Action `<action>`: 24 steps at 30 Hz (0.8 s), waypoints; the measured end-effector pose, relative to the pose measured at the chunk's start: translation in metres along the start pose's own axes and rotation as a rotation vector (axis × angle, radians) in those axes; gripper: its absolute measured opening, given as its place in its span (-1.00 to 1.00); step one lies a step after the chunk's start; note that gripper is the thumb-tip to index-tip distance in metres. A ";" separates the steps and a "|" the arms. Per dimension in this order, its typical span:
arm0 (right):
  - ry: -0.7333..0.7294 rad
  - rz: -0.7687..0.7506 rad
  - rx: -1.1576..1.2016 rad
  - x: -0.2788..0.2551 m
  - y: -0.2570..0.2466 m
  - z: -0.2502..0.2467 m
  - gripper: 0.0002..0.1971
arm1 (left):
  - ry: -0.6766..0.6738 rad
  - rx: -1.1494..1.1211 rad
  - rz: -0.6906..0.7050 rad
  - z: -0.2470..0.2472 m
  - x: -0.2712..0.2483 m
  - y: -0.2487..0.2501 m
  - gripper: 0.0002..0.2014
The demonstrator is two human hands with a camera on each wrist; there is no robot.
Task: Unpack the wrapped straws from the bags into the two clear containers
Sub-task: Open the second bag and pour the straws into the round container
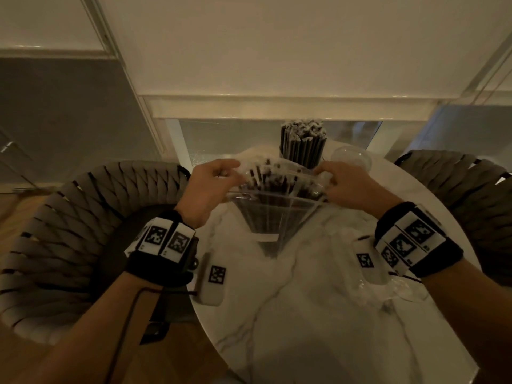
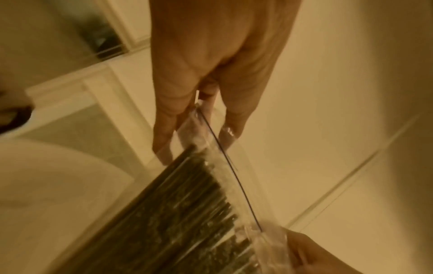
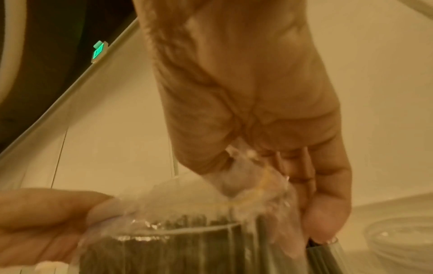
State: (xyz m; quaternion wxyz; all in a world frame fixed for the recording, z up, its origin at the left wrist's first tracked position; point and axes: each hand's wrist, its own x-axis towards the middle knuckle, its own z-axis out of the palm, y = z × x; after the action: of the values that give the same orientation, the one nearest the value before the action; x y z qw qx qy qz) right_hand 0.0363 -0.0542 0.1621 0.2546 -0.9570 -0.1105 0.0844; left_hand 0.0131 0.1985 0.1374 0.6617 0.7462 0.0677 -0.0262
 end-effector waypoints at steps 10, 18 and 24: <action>0.211 -0.043 0.067 0.006 0.001 0.016 -0.79 | -0.074 0.525 0.306 0.017 -0.005 -0.002 -0.70; 0.263 0.159 0.595 0.000 0.010 0.016 -0.84 | -0.130 0.796 0.334 0.000 -0.010 0.002 -0.22; 0.291 0.265 0.691 -0.007 0.018 0.031 -0.94 | -0.328 0.691 0.145 -0.003 -0.013 -0.015 -0.13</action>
State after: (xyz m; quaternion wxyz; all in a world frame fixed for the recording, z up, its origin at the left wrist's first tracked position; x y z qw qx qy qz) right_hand 0.0260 -0.0564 0.1267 0.5615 -0.8229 0.0863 0.0123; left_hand -0.0024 0.2019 0.1244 0.3735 0.9139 -0.1048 -0.1197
